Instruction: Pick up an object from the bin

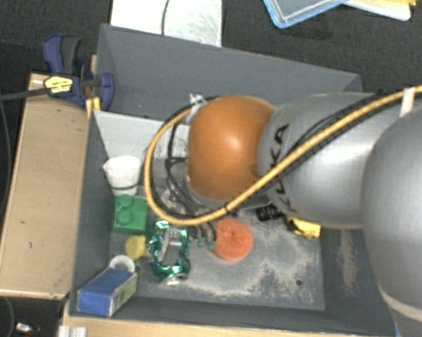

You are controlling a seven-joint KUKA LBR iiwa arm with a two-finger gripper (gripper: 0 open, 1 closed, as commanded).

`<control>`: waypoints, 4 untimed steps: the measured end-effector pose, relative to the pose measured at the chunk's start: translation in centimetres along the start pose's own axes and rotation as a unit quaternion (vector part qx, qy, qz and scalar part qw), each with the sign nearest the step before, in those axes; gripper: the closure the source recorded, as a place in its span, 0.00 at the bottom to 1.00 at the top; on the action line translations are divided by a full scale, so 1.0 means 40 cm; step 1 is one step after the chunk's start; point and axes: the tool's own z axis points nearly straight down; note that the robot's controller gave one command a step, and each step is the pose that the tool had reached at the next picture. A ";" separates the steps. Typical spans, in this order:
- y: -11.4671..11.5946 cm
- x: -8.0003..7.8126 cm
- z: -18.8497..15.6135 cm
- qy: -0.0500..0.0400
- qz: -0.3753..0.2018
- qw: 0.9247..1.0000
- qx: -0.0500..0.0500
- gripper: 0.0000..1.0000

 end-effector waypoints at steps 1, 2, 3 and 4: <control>-0.002 -0.005 -0.011 -0.004 0.003 1.000 -0.001 0.00; -0.031 0.048 0.151 -0.011 0.053 0.998 -0.006 0.00; -0.047 0.080 0.226 -0.002 0.066 0.998 -0.001 0.00; -0.004 -0.005 0.131 -0.021 -0.007 1.000 -0.012 0.00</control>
Offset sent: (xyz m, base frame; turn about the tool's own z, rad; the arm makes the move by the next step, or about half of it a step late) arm -0.0305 -0.0188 -0.0837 0.1353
